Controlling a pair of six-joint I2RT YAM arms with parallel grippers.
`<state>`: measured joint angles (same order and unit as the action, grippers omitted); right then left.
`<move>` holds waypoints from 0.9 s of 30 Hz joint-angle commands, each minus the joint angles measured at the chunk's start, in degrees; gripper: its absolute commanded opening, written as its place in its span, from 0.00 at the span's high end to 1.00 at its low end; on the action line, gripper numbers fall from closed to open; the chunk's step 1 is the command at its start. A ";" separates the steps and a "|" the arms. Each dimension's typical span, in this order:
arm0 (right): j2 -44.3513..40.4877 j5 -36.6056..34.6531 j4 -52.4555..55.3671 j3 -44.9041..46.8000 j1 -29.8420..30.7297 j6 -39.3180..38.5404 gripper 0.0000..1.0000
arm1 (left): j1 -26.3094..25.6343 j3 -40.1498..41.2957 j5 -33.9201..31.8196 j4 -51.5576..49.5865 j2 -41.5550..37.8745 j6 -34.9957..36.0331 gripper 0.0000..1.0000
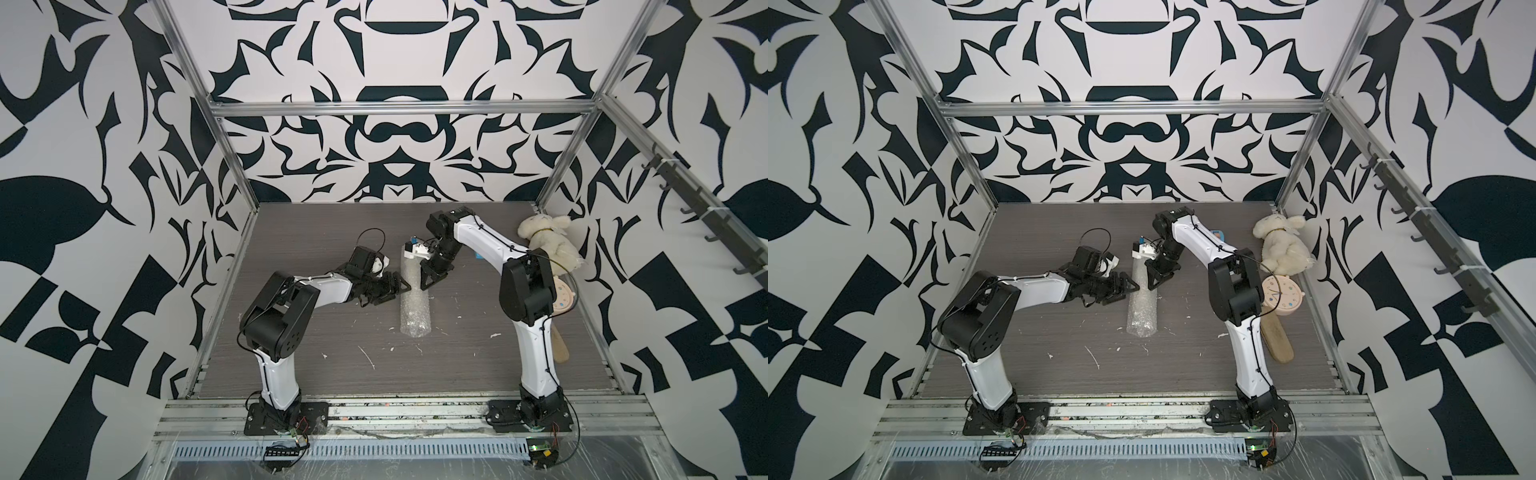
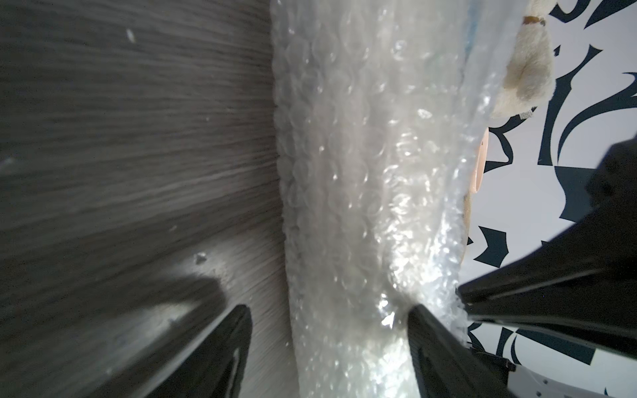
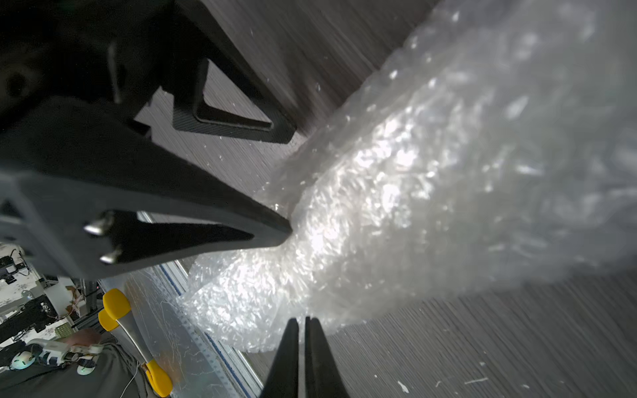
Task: Wrap vases in bubble wrap
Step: Stick the tape on the bubble wrap.
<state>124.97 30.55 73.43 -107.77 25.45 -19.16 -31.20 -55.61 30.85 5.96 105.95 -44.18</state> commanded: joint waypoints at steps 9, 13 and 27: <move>-7.88 -5.23 -11.47 11.38 -1.94 5.66 0.90 | -0.05 2.35 -2.12 -3.32 1.30 -0.33 0.25; -11.98 -8.58 -15.12 13.82 -2.51 8.37 0.90 | 0.00 2.36 -2.08 -3.19 0.99 -0.51 0.25; -24.62 9.24 -49.52 32.24 -1.63 30.39 0.92 | -0.19 2.05 -2.49 -3.57 0.92 -0.73 0.25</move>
<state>100.09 31.64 35.75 -77.95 23.51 3.42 -31.20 -55.35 31.16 6.24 105.95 -45.04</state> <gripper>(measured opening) 0.085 0.752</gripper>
